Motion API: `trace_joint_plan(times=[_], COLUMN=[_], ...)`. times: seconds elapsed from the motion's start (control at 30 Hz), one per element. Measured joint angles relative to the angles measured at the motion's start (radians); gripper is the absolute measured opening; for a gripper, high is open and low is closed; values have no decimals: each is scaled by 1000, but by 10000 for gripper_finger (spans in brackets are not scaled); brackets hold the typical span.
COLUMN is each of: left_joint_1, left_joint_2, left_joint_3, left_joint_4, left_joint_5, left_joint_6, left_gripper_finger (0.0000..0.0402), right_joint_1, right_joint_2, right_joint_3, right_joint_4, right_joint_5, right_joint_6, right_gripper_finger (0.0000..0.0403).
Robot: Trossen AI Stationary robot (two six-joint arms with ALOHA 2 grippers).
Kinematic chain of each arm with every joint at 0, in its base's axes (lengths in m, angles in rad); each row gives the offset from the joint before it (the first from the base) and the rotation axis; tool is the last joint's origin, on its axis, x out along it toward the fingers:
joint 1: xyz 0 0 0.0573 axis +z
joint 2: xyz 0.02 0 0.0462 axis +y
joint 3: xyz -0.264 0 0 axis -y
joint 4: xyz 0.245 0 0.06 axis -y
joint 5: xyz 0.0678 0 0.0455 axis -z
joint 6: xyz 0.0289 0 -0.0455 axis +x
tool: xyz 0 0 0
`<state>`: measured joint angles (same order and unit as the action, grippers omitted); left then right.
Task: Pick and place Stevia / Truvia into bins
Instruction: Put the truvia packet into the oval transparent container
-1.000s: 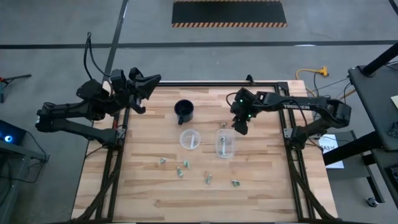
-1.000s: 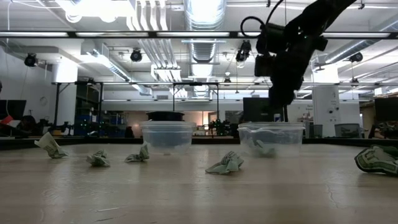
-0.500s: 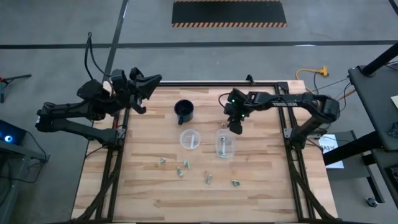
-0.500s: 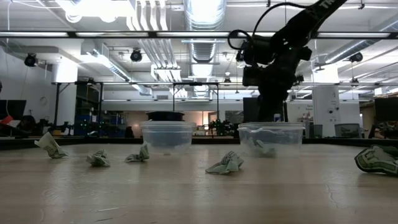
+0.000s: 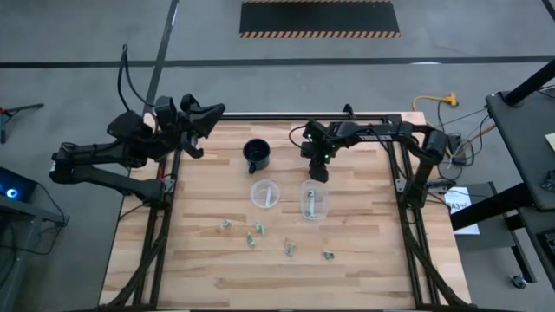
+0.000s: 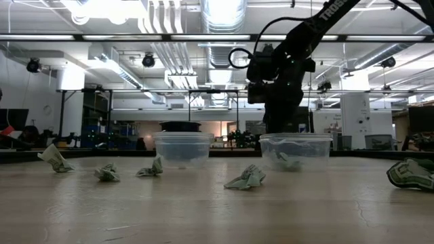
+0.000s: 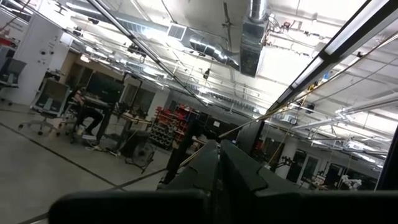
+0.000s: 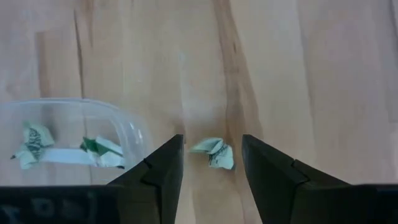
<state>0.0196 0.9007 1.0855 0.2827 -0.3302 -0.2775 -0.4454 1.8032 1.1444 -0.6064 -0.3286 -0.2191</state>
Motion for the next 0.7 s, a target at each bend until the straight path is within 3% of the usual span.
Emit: trace_joint_plan(times=[0.7], left_joint_1=[0], left_joint_2=[11], left_joint_3=[0], left_joint_4=[-1], left_joint_5=[0], left_joint_6=[3], left_gripper_finger=[2], right_joint_1=[0], right_joint_2=[-7], right_joint_3=[-66], right_joint_4=[12], right_joint_5=[-8], right_joint_6=[-47], right_gripper_finger=[146])
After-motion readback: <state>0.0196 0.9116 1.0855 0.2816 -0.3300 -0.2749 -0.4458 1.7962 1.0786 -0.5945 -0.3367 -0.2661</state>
